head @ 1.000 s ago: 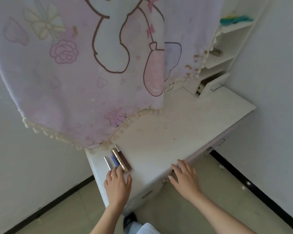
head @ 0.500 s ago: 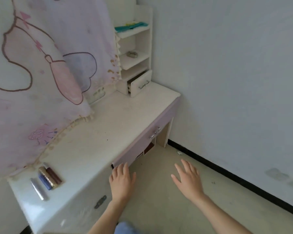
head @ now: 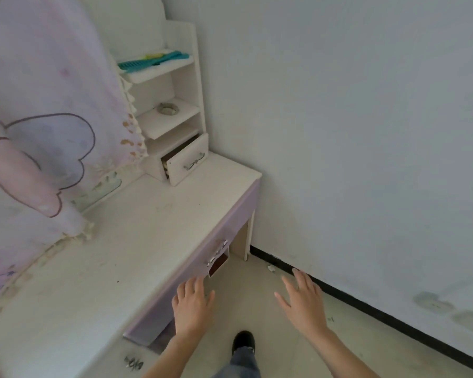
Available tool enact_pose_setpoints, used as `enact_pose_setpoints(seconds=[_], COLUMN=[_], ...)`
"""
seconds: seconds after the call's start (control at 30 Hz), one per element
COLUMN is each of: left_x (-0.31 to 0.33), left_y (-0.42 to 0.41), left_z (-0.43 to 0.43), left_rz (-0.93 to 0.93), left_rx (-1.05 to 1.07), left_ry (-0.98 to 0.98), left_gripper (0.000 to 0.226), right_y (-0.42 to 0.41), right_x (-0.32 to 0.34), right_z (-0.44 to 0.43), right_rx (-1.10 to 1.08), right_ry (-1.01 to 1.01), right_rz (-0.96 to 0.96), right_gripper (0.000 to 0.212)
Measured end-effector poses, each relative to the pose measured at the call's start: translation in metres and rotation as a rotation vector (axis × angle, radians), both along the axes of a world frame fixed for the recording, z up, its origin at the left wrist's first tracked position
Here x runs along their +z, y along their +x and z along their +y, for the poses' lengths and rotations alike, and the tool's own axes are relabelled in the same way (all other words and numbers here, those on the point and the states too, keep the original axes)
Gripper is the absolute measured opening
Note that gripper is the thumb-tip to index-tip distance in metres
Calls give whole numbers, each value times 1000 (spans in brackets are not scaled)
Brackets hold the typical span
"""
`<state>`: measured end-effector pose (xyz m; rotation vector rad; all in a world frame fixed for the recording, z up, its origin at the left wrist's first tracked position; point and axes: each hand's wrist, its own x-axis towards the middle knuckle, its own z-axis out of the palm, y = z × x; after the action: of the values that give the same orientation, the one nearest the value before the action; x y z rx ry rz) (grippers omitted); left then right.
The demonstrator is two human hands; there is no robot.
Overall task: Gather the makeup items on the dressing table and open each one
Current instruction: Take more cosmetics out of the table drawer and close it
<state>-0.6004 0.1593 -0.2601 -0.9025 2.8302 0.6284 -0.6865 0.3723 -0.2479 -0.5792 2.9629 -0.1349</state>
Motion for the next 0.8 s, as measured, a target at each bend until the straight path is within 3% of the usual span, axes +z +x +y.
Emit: enact_pose_setpoints(seconds=[0.17,0.27,0.5,0.6,0.67,0.73,0.8], left_x=[1,7,5,-4,-7,-10,-13], left_y=[-88,-137,-160,-146,-133,-121,-111], left_z=[-7,-14,-27,-30,-29,-23,-15], left_rz=[33,92,102,56,32,34,17], left_rx=[-14,-12,100,193,279,407,565], left_ry=[41,60,81,99,100,97,99], left_gripper=[46,41,46,46,58,80,83], right_y=[-82,-122,-166,-185,-196,-207,-215], right_x=[16,26,9,2,1,0,-4], right_z=[-3,-16,-55,-72,-87,-103,-114], right_rx=[13,8,169,260,336,462,574], right_ry=[38,72,114,65,40,36,24], right_rz=[26,-25,-120,-114,-124,-212,-259], right_gripper=[79,54,47,49,55,74,89])
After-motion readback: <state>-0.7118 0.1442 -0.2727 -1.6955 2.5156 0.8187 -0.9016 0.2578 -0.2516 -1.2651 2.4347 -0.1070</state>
